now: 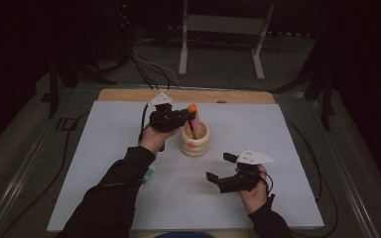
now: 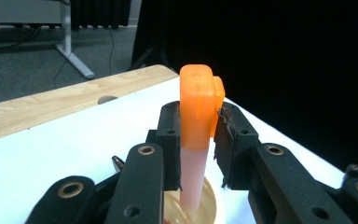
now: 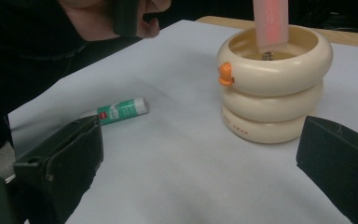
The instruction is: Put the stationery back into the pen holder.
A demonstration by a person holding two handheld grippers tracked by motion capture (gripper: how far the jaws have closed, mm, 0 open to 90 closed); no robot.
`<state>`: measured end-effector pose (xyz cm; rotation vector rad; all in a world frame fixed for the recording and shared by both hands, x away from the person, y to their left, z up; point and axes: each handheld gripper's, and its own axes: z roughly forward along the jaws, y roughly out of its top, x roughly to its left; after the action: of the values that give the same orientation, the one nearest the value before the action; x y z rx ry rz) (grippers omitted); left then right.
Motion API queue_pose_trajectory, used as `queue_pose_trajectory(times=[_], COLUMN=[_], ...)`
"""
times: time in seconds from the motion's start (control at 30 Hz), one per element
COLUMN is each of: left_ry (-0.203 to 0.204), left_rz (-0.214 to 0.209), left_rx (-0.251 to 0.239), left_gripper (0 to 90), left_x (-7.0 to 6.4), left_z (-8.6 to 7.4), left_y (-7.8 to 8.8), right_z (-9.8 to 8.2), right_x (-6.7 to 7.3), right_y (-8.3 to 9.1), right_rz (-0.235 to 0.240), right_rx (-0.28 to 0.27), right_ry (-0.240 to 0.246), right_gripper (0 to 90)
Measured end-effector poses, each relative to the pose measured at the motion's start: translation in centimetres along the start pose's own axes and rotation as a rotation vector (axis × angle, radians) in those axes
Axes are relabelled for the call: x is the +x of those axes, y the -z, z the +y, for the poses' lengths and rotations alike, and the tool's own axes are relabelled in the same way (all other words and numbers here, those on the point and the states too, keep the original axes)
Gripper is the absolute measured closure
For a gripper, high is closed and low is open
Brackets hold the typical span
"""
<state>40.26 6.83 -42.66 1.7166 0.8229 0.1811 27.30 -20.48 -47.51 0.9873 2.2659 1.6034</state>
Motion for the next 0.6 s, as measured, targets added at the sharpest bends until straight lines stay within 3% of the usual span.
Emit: queue_pose_trajectory(times=[0.33,0.6], left_ry=[-0.004,-0.052], left_rz=[0.017,0.034], left_rx=[0.023,0.061], left_gripper=[73.5,73.4], left_x=[0.3,-0.2], left_z=[-0.9,-1.4], left_y=[-1.2,-2.0], right_z=[0.0,0.0], right_x=[-0.1,-0.2], right_y=[0.0,0.1], right_rz=[0.007,0.009], right_rx=[-0.001,-0.004], right_ry=[-0.009,-0.016], right_gripper=[0.3,0.3])
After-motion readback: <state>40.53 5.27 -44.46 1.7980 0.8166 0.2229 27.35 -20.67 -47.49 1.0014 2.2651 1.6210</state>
